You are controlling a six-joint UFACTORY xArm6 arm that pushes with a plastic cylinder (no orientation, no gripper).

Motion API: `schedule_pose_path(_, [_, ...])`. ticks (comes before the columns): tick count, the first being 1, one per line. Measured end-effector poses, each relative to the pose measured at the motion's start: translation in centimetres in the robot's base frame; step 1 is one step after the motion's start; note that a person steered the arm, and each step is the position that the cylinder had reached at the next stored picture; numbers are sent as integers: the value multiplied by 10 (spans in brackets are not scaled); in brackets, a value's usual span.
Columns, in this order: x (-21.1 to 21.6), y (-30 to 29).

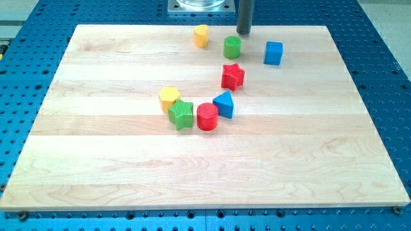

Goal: Move heart towards top left

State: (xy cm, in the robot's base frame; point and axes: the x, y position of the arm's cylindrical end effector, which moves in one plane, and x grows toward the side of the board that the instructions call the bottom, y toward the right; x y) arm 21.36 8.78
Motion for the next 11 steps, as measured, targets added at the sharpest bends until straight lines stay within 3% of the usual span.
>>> schedule_pose_path(1, [27, -89])
schedule_pose_path(2, [28, -154])
schedule_pose_path(3, [28, -104])
schedule_pose_path(4, [-4, -77])
schedule_pose_path(5, [-16, -153])
schedule_pose_path(6, [13, -212])
schedule_pose_path(8, [16, -223])
schedule_pose_path(9, [16, -282])
schedule_pose_path(11, [22, -298])
